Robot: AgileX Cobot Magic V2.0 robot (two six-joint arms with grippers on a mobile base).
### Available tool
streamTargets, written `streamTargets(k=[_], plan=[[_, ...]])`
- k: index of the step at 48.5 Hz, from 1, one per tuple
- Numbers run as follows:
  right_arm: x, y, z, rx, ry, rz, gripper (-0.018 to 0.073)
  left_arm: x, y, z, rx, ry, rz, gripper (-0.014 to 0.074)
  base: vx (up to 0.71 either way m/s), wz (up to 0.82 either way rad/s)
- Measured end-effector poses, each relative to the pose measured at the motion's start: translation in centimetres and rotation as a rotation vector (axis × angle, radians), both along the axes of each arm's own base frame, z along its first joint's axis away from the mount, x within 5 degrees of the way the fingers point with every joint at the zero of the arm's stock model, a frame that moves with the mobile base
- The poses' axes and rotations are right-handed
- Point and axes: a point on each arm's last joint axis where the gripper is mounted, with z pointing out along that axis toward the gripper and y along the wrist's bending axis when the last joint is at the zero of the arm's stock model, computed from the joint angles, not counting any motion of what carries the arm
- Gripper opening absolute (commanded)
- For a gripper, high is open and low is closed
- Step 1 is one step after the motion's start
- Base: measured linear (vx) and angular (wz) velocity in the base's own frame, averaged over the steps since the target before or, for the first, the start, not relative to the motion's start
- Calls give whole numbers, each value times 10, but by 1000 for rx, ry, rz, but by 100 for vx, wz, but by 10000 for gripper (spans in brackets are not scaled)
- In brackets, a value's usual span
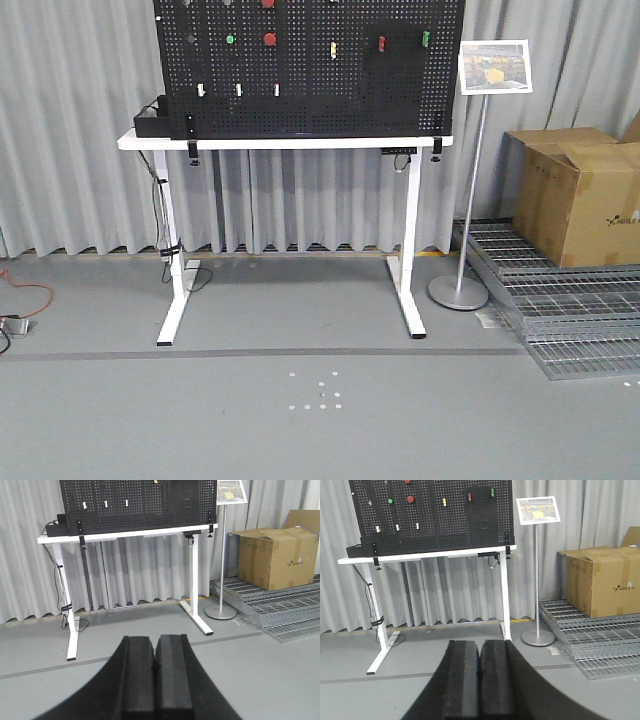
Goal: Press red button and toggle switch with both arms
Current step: 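Drive the base forward toward the black pegboard on the white table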
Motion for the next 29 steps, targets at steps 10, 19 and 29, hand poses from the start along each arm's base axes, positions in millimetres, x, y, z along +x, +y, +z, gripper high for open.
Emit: streamTargets(k=[10,19,29], plan=[[0,0,0,0,0,0,-3,0,0,0,0,0,0,1,0,0],[0,0,0,0,0,0,-3,0,0,0,0,0,0,1,0,0],[0,0,0,0,0,0,-3,0,0,0,0,0,0,1,0,0]])
